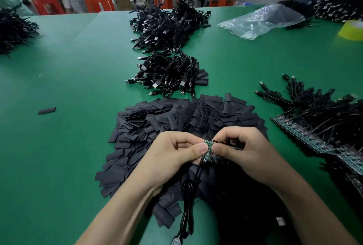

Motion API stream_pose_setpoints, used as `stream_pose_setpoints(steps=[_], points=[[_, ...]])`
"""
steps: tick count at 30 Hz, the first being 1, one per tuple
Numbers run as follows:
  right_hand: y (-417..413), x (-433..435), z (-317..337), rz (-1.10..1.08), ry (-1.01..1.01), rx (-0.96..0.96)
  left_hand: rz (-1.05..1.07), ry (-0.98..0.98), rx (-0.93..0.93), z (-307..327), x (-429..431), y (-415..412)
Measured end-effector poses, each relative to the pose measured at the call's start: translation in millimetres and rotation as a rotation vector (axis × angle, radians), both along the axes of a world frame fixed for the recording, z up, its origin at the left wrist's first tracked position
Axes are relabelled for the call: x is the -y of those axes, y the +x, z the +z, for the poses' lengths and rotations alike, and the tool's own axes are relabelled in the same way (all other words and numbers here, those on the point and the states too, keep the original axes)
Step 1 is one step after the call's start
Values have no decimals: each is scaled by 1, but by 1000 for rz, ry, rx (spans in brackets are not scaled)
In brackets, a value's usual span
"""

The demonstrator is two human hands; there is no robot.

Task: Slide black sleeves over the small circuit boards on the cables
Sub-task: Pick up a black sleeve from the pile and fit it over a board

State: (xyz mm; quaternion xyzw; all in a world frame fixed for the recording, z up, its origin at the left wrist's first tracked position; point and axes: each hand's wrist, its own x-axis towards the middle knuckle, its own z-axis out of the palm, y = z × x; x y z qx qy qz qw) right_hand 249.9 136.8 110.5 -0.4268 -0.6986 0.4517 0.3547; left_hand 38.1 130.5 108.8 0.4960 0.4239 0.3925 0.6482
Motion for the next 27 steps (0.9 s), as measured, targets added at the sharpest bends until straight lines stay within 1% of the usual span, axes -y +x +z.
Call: stream_pose_setpoints(steps=[3,6,7,9,10,11,12,13,15,17,18,20,22,23,25,27], points=[[2,-1,2,14,-10,-30,-7,-48,53,-1,0,-1],[6,-2,-1,-60,-6,94,64,-44,104,2,2,-4],[6,-2,-2,-125,54,170,99,-18,93,3,2,-5],[0,2,1,-243,276,273,139,82,50,6,2,-9],[-6,5,3,-252,380,262,147,147,30,7,2,-9],[-13,8,5,-232,441,225,158,210,9,8,2,-8],[-21,11,5,-201,461,185,174,266,-17,8,2,-8],[-28,15,5,-168,452,155,191,307,-40,9,2,-6],[-38,21,2,-143,373,111,207,350,-68,10,2,-5],[-39,23,1,-131,249,11,225,372,-119,10,1,-8],[-38,23,3,-111,169,-84,257,395,-203,8,-1,-12],[-36,23,10,-59,-21,-367,319,496,-485,2,-6,-23],[-32,23,17,9,-210,-675,268,590,-756,-3,-9,-31],[-30,23,20,39,-276,-790,214,619,-854,-5,-9,-32],[-24,21,25,64,-362,-945,138,676,-986,-8,-8,-33],[-17,18,29,36,-421,-1009,135,716,-1032,-9,-7,-31]])
